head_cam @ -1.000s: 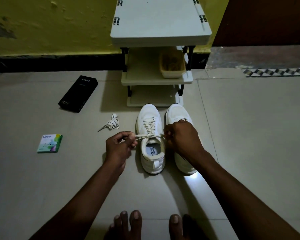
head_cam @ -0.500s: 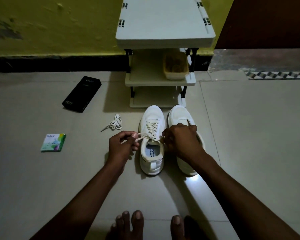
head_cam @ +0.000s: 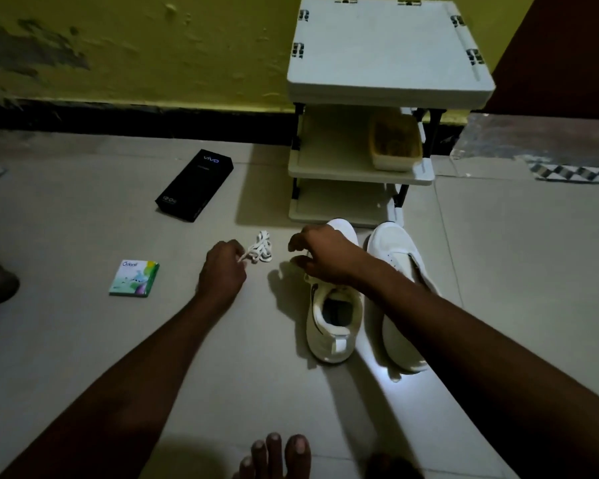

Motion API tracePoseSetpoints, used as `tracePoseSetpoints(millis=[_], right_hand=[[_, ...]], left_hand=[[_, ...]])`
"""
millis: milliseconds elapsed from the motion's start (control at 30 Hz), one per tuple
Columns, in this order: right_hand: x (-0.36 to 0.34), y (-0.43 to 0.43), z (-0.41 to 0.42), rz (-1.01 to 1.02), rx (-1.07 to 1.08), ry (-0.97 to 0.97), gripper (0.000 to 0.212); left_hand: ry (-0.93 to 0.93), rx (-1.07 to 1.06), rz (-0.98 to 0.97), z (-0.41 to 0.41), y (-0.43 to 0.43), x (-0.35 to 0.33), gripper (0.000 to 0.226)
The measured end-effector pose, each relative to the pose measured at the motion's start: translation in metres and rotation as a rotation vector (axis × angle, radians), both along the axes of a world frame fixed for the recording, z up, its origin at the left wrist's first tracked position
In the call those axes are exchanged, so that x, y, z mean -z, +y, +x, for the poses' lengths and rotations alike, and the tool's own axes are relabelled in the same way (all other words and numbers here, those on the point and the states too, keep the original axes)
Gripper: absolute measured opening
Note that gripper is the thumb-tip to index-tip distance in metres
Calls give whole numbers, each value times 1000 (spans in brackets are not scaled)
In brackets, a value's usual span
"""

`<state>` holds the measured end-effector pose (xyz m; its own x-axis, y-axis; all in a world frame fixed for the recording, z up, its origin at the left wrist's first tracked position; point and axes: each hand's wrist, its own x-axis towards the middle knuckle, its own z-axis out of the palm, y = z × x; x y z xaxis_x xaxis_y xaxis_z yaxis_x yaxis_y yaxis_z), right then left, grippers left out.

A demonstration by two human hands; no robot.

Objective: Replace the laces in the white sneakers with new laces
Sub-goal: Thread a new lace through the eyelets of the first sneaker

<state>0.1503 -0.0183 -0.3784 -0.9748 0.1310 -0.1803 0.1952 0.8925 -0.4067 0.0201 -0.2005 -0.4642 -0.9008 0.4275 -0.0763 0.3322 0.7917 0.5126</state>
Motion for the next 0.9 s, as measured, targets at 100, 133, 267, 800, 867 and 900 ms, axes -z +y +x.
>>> tracePoseSetpoints(millis=[100,133,267,800,867,900], right_hand=[[10,-2,-11,29,-4,-60,39],[13,-4,-14,16,10,-45,42],[21,-14,-19,-148,55,76,53],[-12,-16,9,-716,99,213,14],[-20,-22,10,-620,20,161,11],[-24,-26,9,-578,-5,163,9]], left_hand=[[-33,-64,58,4,-1,-3,25],[-15,-42,102,10,-1,-6,24],[155,116,431,53,-4,-38,14],[-165,-180,83,40,-56,-56,22],[-190,-50,172,50,-58,-56,37],[-289,46,335,58,-55,-61,50]])
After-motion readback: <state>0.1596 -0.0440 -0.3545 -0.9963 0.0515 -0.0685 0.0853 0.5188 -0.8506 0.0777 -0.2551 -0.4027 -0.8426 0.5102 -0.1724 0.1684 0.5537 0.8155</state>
